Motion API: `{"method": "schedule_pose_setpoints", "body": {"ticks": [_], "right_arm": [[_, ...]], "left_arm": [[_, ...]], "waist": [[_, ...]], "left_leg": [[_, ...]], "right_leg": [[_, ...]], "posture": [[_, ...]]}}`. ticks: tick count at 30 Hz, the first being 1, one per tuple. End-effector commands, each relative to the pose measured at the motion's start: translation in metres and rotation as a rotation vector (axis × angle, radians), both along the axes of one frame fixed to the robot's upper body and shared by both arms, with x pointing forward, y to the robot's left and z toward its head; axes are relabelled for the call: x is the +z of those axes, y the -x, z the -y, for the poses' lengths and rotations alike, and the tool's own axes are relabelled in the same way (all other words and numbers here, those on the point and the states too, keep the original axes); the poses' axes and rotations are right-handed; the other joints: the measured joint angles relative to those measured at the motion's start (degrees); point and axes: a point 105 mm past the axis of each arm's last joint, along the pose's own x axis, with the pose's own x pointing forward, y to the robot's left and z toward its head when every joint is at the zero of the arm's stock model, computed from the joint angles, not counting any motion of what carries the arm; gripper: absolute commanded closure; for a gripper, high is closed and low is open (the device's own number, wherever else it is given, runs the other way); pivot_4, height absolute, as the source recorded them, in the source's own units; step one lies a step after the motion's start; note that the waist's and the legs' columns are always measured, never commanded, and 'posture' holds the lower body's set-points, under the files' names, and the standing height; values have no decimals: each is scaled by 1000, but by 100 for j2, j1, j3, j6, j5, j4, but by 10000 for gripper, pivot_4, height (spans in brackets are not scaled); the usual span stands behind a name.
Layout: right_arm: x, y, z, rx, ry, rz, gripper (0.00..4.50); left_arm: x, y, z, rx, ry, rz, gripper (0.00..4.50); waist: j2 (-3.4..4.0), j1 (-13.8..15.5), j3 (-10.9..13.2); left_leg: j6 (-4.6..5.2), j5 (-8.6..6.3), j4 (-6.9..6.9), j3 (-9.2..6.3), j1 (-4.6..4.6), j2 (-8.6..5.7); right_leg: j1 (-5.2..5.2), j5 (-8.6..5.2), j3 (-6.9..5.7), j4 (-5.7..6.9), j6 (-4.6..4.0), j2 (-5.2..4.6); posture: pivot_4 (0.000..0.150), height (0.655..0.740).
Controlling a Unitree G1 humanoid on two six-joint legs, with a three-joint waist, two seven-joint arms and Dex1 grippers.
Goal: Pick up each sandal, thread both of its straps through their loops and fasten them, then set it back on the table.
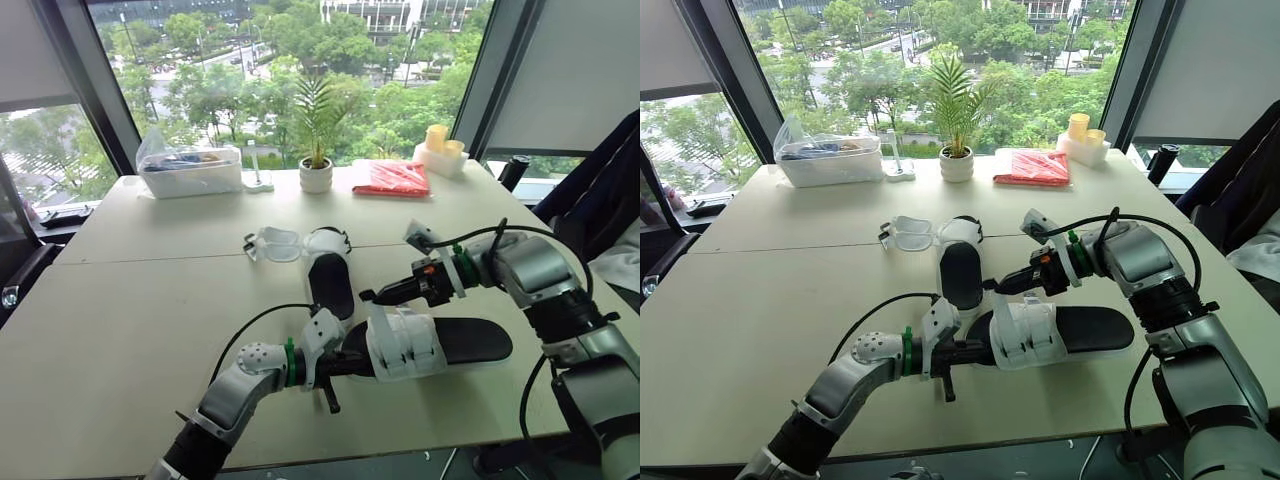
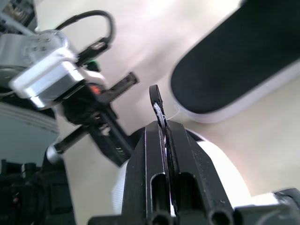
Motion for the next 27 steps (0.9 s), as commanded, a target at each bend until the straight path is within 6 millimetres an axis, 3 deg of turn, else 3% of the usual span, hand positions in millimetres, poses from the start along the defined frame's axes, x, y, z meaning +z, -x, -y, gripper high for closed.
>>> {"method": "schedule_pose_setpoints", "body": {"ticks": [1, 13, 25, 27], "right_arm": [[19, -13, 7, -38, -9, 93, 44413], [2, -24, 28, -103, 48, 85, 44413], [-33, -30, 38, -74, 225, 177, 44413], [-36, -31, 39, -63, 256, 196, 38827]], "left_arm": [[-21, 13, 2, -53, -63, -73, 45000], [-22, 14, 1, -53, -66, -74, 45000], [-22, 13, 0, -38, -68, -68, 45000], [-22, 12, -1, -33, -67, -69, 45000]], "waist": [[0, 0, 0], [0, -4, 0], [0, -1, 0], [0, 2, 0]], "left_leg": [[0, 0, 0, 1, 0, 0], [0, 0, 5, 1, 2, 0], [-2, 1, 9, 1, 37, 0], [-7, -2, 7, 1, 60, 0]], "right_leg": [[0, 0, 0, 0, 0, 0], [3, 0, 1, 3, 0, 1], [40, 2, 1, 4, -4, 2], [65, 0, 1, -1, -7, 2]], "posture": [[1500, 7400], [1500, 7400], [1500, 7400], [1500, 7400]]}}
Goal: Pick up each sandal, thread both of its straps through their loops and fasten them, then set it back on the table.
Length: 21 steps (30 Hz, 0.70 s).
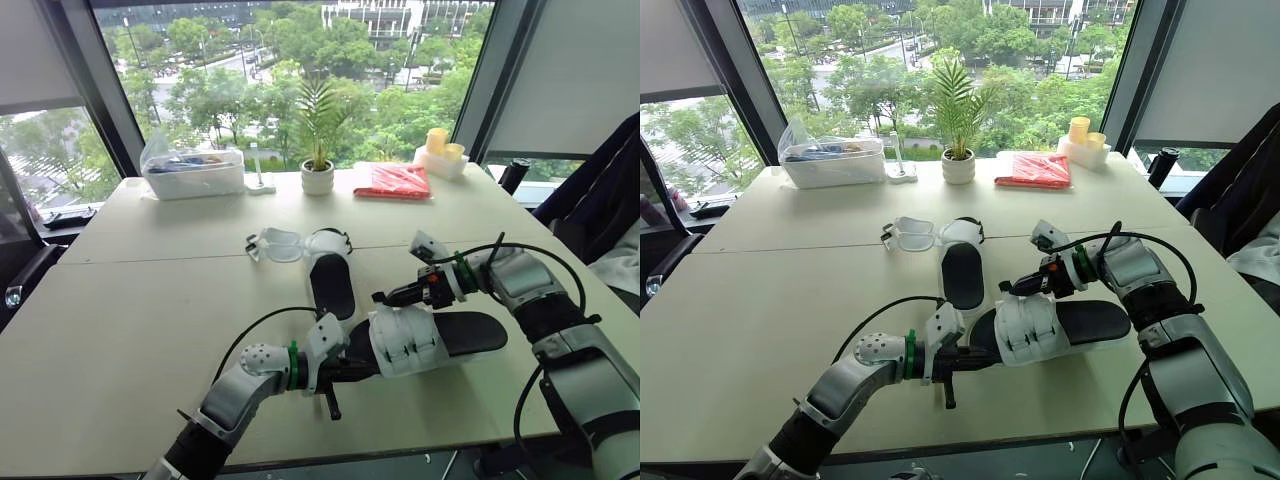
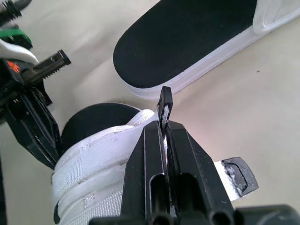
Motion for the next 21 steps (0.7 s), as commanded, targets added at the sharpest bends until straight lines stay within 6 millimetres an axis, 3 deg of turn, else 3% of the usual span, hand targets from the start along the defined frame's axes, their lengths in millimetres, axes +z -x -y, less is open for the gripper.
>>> {"method": "schedule_pose_setpoints", "body": {"ticks": [1, 5, 13, 17, 21], "right_arm": [[-10, -12, 18, -81, 145, 86, 35128], [-17, -21, 23, -84, 244, 166, 15186], [-11, -44, 23, -131, 311, 301, 15186], [32, -53, 31, -175, 249, 447, 15186], [57, -40, 44, -134, 234, 628, 15186]], "left_arm": [[-18, 6, -4, 7, -55, -58, 45000], [-18, 6, -4, 13, -54, -58, 45000], [-18, 4, -5, 28, -50, -57, 45000], [-17, 3, -6, 35, -52, -45, 45000], [-14, -3, -10, 57, -49, -12, 45000]], "waist": [[0, 3, 0], [0, 7, 0], [0, 5, 0], [2, 5, 1], [2, 21, 1]], "left_leg": [[-4, -3, -1, 0, 11, 0], [-2, -1, -8, 0, 15, 0], [4, 2, -16, 0, 15, -1], [4, 2, -17, 1, 15, -2], [4, 1, -19, 0, 14, -2]], "right_leg": [[11, -1, 0, -1, -2, 0], [13, -6, 0, -4, -10, -1], [9, 0, -1, -5, 1, 0], [7, 0, 0, -5, 2, 0], [8, 0, -1, -7, 1, 0]], "posture": [[1500, 7400], [1500, 7400], [1500, 7400], [1500, 7400], [1500, 7400]]}}
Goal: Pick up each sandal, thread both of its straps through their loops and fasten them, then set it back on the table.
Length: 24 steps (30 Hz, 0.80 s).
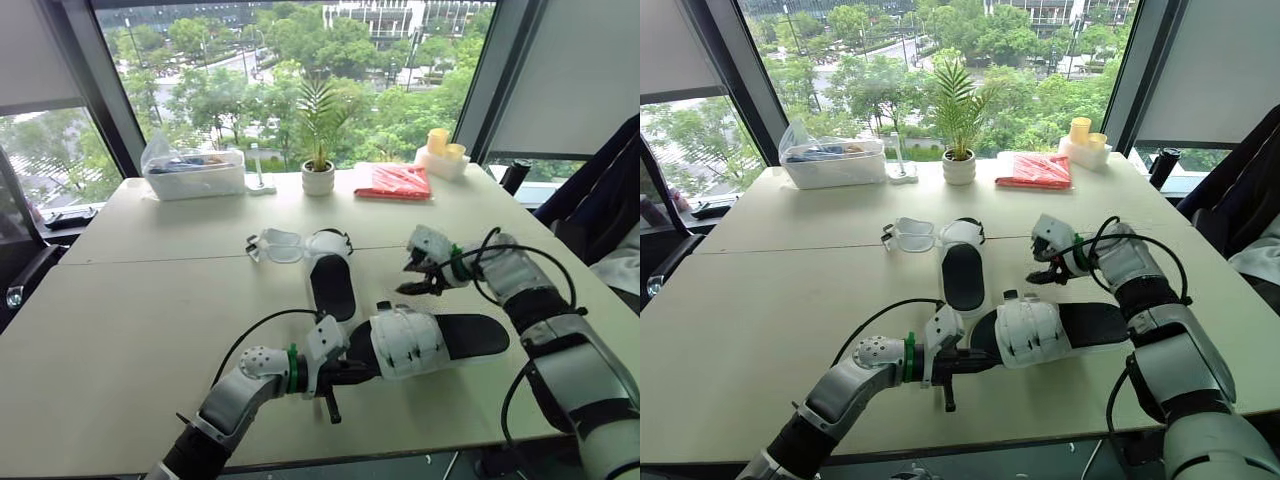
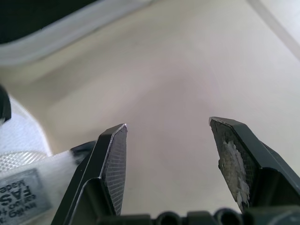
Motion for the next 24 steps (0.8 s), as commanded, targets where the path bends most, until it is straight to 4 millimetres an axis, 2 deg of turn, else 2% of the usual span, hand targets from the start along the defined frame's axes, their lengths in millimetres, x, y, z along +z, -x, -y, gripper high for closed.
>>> {"method": "schedule_pose_setpoints", "body": {"ticks": [1, 6, 11, 15, 17, 21, 24], "right_arm": [[32, 17, 10, 97, 40, 236, 15186], [22, 57, 29, 275, 295, 464, 15186], [18, 83, 31, 403, 395, 607, 15186], [15, 97, 32, 532, 472, 723, 15186], [6, 103, 32, 595, 497, 724, 15186], [-7, 109, 25, 715, 527, 755, 15186], [-14, 116, 18, 803, 528, 802, 15186]], "left_arm": [[-12, -7, -9, 50, -48, -8, 45000], [2, -20, -11, 102, 19, -4, 45000], [24, -34, -16, 142, 66, 38, 45000], [54, -47, -33, 191, 115, 84, 45000], [62, -51, -41, 210, 125, 94, 45000], [71, -56, -54, 240, 130, 96, 45000], [70, -57, -63, 265, 128, 78, 45000]], "waist": [[-1, 4, 0], [2, 2, 2], [15, -104, 10], [11, -138, 13], [9, -138, 17], [9, -140, 17], [9, -135, 19]], "left_leg": [[0, -1, -2, -1, 0, 0], [4, -1, 4, 2, 0, 0], [6, 2, 10, 15, 7, 5], [5, 3, 1, 12, 8, 11], [5, 3, -1, 12, 8, 11], [5, 3, 2, 12, 8, 11], [4, 3, 2, 12, 9, 11]], "right_leg": [[2, 0, -1, -3, 0, 0], [8, -1, 0, -3, 2, 0], [7, -2, 11, 6, 1, 7], [5, -2, 9, 5, 5, 16], [4, -3, 9, 5, 7, 18], [7, -3, 10, 4, 7, 20], [7, -3, 10, 5, 7, 22]], "posture": [[1500, 7400], [1500, 7400], [1500, 7400], [1500, 7400], [1500, 7400], [1500, 7400], [1500, 7400]]}}
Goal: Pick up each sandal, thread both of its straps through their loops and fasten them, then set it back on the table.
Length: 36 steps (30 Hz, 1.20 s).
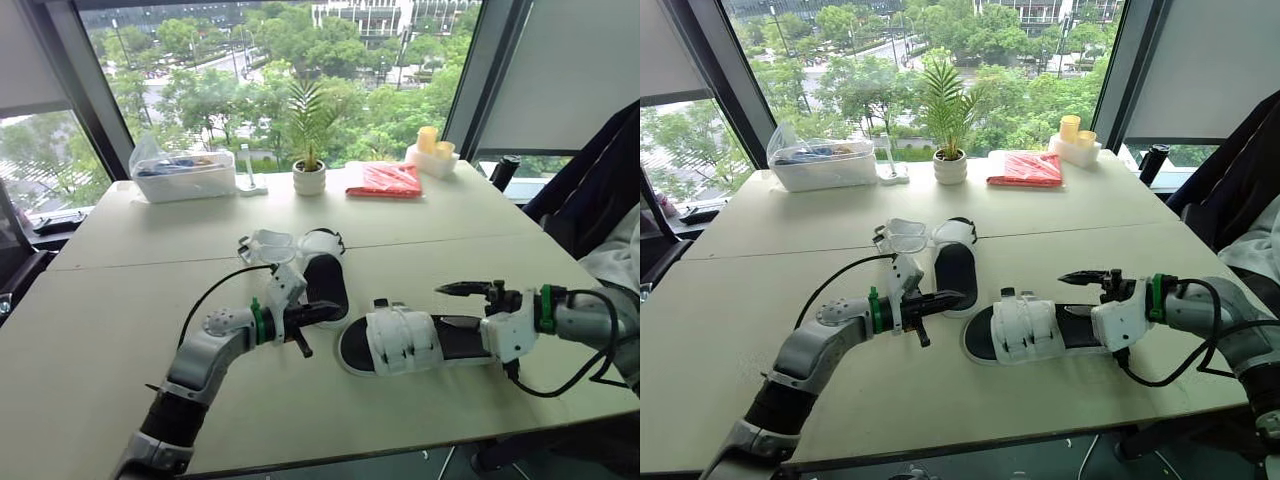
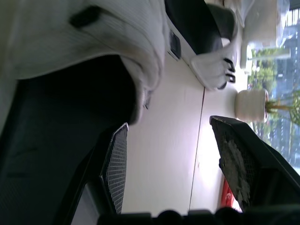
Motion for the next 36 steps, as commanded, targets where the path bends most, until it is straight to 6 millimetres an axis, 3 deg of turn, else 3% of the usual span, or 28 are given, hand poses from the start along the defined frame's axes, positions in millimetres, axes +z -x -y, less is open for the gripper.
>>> {"method": "schedule_pose_setpoints", "body": {"ticks": [1, 5, 10, 17, 21, 24, 28, 29, 36], "right_arm": [[1, 6, -6, 106, 32, 64, 15186], [-8, 9, -12, 185, 60, 81, 15186], [-6, 8, -43, 338, 5, 156, 15186], [-15, -4, -69, 436, 18, 208, 15186], [-22, -6, -73, 470, 35, 212, 15186], [-20, -11, -72, 468, 31, 236, 23021], [-17, -16, -70, 459, 10, 276, 42724], [-17, -17, -67, 446, 11, 285, 44828], [3, -36, -42, 268, -31, 368, 44828]], "left_arm": [[11, 0, -9, 17, 15, 32, 45000], [11, -1, -15, 43, 12, 31, 45000], [9, -3, -22, 76, 5, 28, 45000], [12, -5, -24, 95, 6, 38, 45000], [12, -4, -26, 107, 4, 42, 45000], [12, -4, -30, 123, -1, 46, 45000], [12, -4, -32, 133, -16, 59, 45000], [12, -5, -33, 138, -15, 61, 45000], [18, -9, -37, 168, -2, 81, 45000]], "waist": [[1, 2, 0], [0, -2, 1], [-2, -36, 2], [-3, 5, 4], [-4, 2, 4], [-4, -15, 4], [-4, -20, 4], [-4, -18, 4], [-4, -4, 4]], "left_leg": [[0, 0, 0, 0, 0, 0], [-2, 1, 0, 0, 1, 0], [-9, 5, -2, 0, 4, 1], [-57, 34, -10, 0, 8, 0], [-59, 35, -11, -1, 8, -2], [-62, 37, -15, -1, 8, -2], [-67, 41, -21, 0, 8, -2], [-68, 41, -21, 0, 8, -2], [-67, 42, -18, 0, 8, -4]], "right_leg": [[0, 0, 0, 0, 0, 0], [0, 0, 2, 0, 0, 7], [-1, 0, 6, 3, -1, 10], [-4, 0, 7, 9, -2, 18], [-4, -1, 7, 9, -2, 18], [-7, -1, 8, 10, -2, 19], [-11, -1, 12, 12, -3, 20], [-11, -1, 12, 12, -3, 21], [-7, -2, 13, 12, -5, 20]], "posture": [[1500, 7400], [1500, 7400], [1500, 7400], [1500, 7400], [1500, 7400], [1500, 7400], [1500, 7400], [1500, 7400], [1500, 7400]]}}
